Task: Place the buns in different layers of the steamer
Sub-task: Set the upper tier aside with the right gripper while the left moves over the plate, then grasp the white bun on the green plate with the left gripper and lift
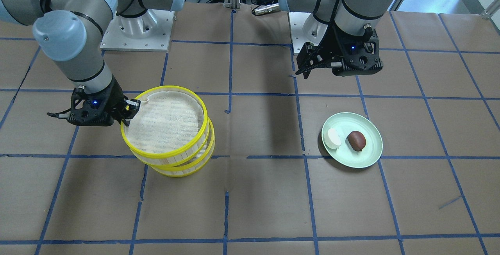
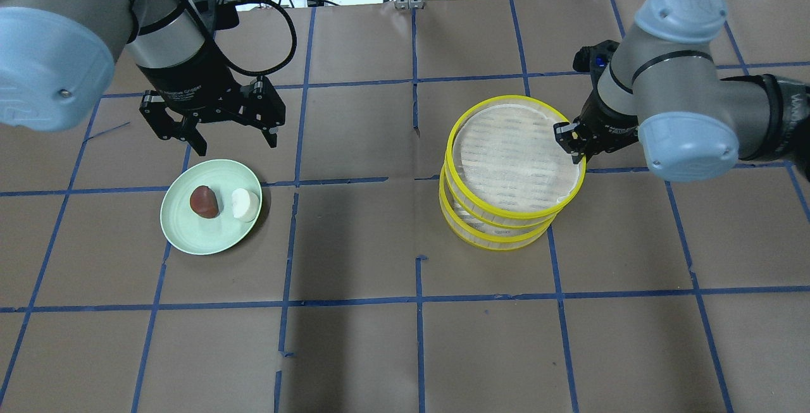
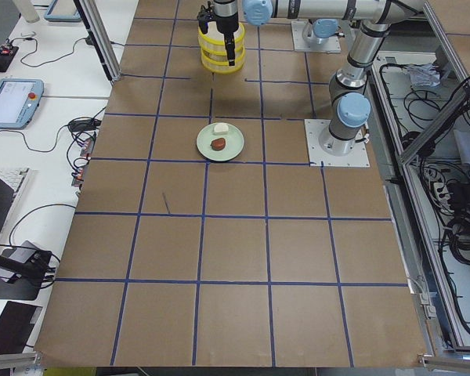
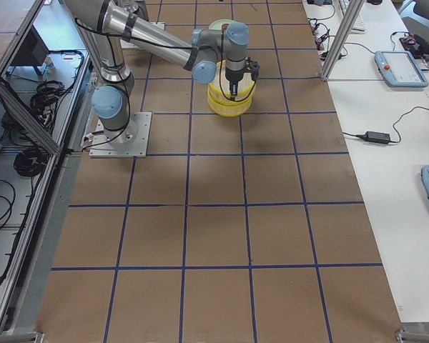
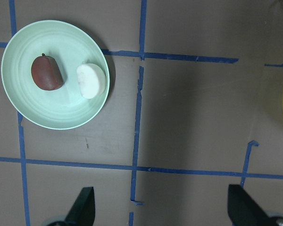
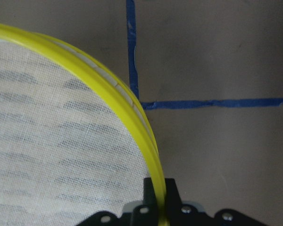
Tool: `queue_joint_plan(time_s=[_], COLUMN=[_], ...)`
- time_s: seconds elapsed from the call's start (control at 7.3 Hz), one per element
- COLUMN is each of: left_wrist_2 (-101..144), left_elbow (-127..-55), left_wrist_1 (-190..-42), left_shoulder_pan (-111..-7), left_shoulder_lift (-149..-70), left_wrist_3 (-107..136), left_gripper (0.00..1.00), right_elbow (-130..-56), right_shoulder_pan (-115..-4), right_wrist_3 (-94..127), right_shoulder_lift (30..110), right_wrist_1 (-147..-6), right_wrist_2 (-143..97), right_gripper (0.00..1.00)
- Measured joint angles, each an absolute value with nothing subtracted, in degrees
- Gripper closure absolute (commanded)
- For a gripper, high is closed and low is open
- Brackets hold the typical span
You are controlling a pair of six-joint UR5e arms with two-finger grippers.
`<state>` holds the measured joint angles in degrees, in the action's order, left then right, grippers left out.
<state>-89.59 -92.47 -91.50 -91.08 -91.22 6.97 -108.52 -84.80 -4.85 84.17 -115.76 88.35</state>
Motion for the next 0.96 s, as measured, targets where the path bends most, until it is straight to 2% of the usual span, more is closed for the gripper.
queue_joint_plan(time_s=[0.27,0.68,0.82,0.96], left_wrist_2=[-89.7,-88.2,-86.5,-85.7], left_elbow=[-96.0,-105.6,-108.3,-109.6], left_wrist_1=[-84.0,-68.6,-64.4,-62.4], left_shoulder_pan=[-84.9,-78.9,-78.5,-78.1], left_shoulder_lift=[-95.5,-101.2,-102.4,-103.2], left_wrist_3=[3.2,-0.3,-0.8,-1.6], left_gripper=[0.00,0.00,0.01,0.07], right_elbow=[-104.3,-103.4,-103.5,-103.6], right_shoulder_pan=[-81.7,-72.1,-69.2,-66.2], right_wrist_3=[-9.3,-23.0,-26.8,-30.1], right_shoulder_lift=[84.8,84.6,84.2,83.8], right_wrist_1=[-110.4,-109.5,-109.9,-110.1], right_wrist_2=[88.9,91.2,91.6,91.5], right_gripper=[0.91,0.91,0.92,0.92])
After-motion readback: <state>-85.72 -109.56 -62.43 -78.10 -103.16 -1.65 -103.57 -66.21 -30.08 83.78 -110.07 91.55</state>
